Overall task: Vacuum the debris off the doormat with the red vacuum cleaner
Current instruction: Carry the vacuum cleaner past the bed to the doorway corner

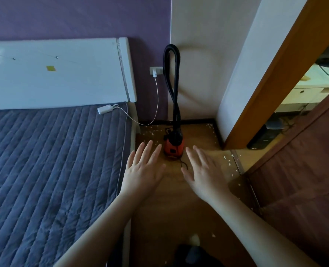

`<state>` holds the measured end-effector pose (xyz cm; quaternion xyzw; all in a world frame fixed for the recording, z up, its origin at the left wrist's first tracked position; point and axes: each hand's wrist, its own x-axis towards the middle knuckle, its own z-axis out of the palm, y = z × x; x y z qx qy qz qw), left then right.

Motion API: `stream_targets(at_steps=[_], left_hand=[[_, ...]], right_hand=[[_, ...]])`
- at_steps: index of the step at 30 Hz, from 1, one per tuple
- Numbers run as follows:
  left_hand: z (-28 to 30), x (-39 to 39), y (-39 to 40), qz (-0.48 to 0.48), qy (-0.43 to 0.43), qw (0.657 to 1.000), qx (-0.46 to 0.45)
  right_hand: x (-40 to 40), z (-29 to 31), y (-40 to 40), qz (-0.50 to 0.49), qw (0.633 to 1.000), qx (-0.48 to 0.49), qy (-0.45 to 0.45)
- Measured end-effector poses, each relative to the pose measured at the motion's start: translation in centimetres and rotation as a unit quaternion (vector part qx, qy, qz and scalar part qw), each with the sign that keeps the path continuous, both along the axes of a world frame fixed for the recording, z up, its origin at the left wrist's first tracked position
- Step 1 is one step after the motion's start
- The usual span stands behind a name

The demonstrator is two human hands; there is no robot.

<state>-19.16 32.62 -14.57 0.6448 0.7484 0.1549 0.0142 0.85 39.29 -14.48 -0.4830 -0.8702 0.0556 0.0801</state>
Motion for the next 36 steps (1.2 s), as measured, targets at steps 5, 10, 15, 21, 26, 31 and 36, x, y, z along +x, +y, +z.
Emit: stream_targets(at_steps=[5, 10, 15, 21, 26, 31, 36], left_hand=[[-2.1, -1.6, 9.7, -0.004, 0.010, 1.000, -0.027], [-3.7, -2.2, 19.0, -0.003, 0.021, 0.999, -0.040], [-4.5, -3.2, 25.4, 0.011, 0.034, 0.997, -0.074], [-6.0, -5.6, 31.2, 0.011, 0.025, 0.994, -0.104], [-6.9, -8.7, 37.0, 0.011, 0.038, 0.994, -0.098], [-9.5, -12.6, 43.0, -0.017, 0.055, 0.993, -0.103], [-13.1, -16.6, 49.2, -0.057, 0.062, 0.982, -0.171]], right_hand=[[-0.9, -3.2, 8.2, -0.025, 0.999, -0.025, 0.007], [-2.3, -5.1, 17.9, -0.017, 0.998, -0.044, 0.045], [-3.7, -6.0, 26.8, -0.001, 0.998, -0.049, 0.038], [-6.2, -7.4, 33.6, 0.005, 0.997, -0.069, 0.016], [-9.2, -9.8, 38.1, 0.027, 0.997, -0.069, -0.029], [-13.1, -13.2, 42.7, 0.029, 0.994, -0.074, -0.071], [-15.2, -16.0, 48.6, -0.078, 0.988, -0.090, -0.103]])
